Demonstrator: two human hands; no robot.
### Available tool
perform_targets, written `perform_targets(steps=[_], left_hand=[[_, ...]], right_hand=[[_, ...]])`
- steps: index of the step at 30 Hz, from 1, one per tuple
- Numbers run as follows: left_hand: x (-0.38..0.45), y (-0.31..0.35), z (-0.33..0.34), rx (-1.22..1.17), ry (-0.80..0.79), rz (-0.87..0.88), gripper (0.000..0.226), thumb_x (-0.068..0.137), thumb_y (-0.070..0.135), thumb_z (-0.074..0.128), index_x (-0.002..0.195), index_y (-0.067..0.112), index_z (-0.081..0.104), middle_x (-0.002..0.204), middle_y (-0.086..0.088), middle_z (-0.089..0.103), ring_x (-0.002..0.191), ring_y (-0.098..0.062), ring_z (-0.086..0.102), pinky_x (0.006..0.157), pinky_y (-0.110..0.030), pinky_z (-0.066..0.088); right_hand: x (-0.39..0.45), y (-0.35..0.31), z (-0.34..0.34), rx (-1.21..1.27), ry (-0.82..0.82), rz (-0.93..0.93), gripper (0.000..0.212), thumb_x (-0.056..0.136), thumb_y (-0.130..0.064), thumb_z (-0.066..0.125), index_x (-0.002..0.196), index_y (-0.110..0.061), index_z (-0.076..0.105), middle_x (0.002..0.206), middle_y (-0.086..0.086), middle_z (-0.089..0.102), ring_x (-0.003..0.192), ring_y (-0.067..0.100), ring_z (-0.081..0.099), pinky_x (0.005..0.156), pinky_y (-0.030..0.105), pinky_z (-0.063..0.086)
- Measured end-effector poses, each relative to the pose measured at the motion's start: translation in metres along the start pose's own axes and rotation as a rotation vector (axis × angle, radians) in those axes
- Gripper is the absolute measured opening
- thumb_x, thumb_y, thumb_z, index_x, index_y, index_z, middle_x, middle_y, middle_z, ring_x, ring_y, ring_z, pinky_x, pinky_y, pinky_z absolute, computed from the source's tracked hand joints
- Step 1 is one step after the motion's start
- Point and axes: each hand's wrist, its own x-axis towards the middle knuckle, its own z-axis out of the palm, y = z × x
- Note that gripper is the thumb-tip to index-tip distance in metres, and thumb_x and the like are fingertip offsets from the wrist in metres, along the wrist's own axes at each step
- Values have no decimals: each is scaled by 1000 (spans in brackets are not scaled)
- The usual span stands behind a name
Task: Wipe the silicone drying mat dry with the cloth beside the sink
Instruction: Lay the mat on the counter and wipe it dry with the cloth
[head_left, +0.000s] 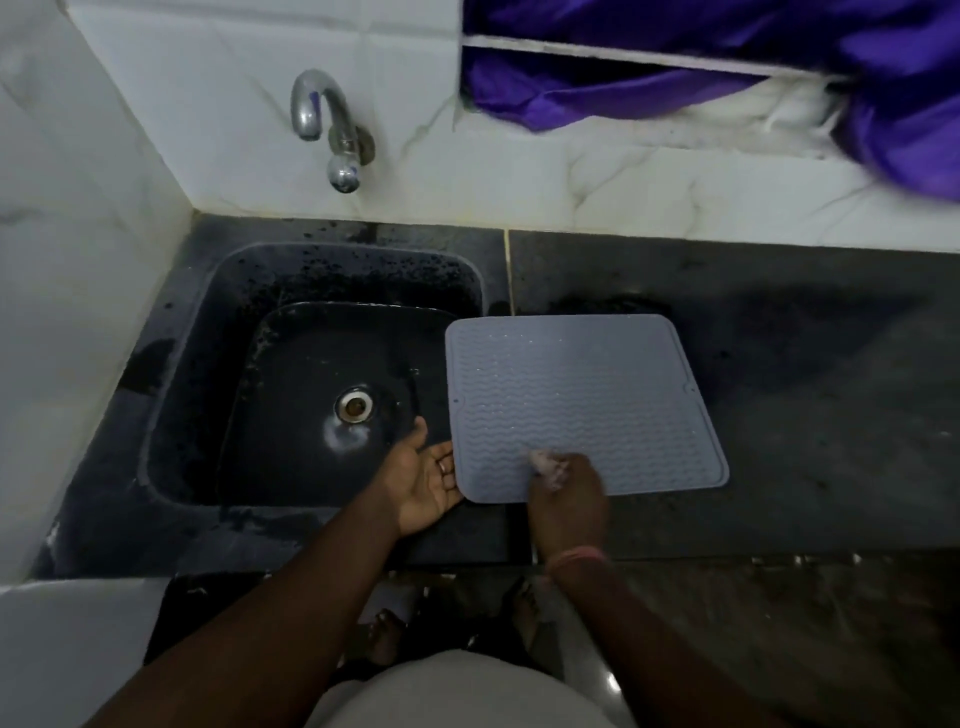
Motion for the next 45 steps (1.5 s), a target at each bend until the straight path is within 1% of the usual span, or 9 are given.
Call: perform_targets(steps=[5, 9, 12, 16, 24, 29, 33, 37, 45], left_hand=[[6, 0, -2, 50, -37, -23, 100, 85, 82, 33, 134, -2, 59, 129, -24, 65, 117, -35, 63, 98, -46, 52], [9, 2, -5, 12, -41, -41, 92, 88, 78, 38, 132, -1, 58, 125, -22, 67, 105, -34, 70, 87, -45, 57], [5, 3, -4, 18, -30, -46, 81, 92, 69, 47, 133, 1, 57, 123, -18, 70, 107, -32, 70, 85, -44, 57], [5, 5, 0, 52, 38, -34, 71, 94, 61, 52, 132, 1, 58, 114, -17, 73, 107, -32, 67, 87, -46, 54], [4, 3, 11, 156, 125, 9, 66, 96, 60, 50, 131, 4, 60, 119, -16, 70, 104, -31, 67, 83, -43, 54], [1, -1, 26, 314, 138, 61, 47, 99, 51, 52, 112, 10, 68, 106, -11, 73, 96, -28, 67, 77, -39, 53], [7, -3, 37, 473, 171, 111, 30, 101, 39, 56, 107, 12, 67, 103, -9, 70, 98, -28, 65, 79, -39, 54], [28, 8, 38, 563, 263, 143, 35, 98, 29, 63, 119, 1, 66, 119, -18, 68, 105, -33, 65, 86, -42, 54], [53, 8, 68, 750, 470, 345, 68, 88, 14, 75, 143, -6, 42, 128, -7, 53, 120, -37, 55, 101, -48, 46]], right_hand=[[-33, -38, 46, 282, -182, 197, 33, 73, -46, 74, 88, -18, 68, 82, -5, 72, 76, 12, 68, 73, 28, 57], [5, -19, 11, 709, -255, 450, 32, 66, -32, 82, 88, -9, 79, 82, 13, 75, 80, 34, 73, 73, 47, 61], [30, 13, -44, 423, -24, 359, 36, 84, -35, 72, 79, 1, 72, 62, 12, 65, 57, 13, 66, 60, 30, 56], [48, 37, -92, 205, 351, 416, 34, 87, -26, 70, 104, 2, 63, 99, 17, 69, 93, 31, 66, 77, 31, 48], [-9, -22, 25, 37, 9, 226, 48, 75, -32, 62, 111, -2, 53, 108, 18, 58, 95, 33, 61, 81, 37, 55], [-13, -46, 16, 532, -236, 349, 31, 76, -22, 70, 104, -10, 74, 89, 6, 74, 79, 23, 69, 71, 32, 61], [28, -6, -70, 464, 74, 368, 40, 85, -41, 72, 74, -2, 70, 59, 11, 66, 54, 21, 68, 47, 27, 53], [75, 53, -151, 198, 367, 495, 30, 85, -25, 68, 108, -6, 68, 104, 12, 72, 93, 28, 69, 81, 32, 55], [67, 37, -86, 145, 75, 396, 35, 87, -27, 66, 115, -8, 61, 110, 10, 68, 99, 26, 67, 83, 33, 56]])
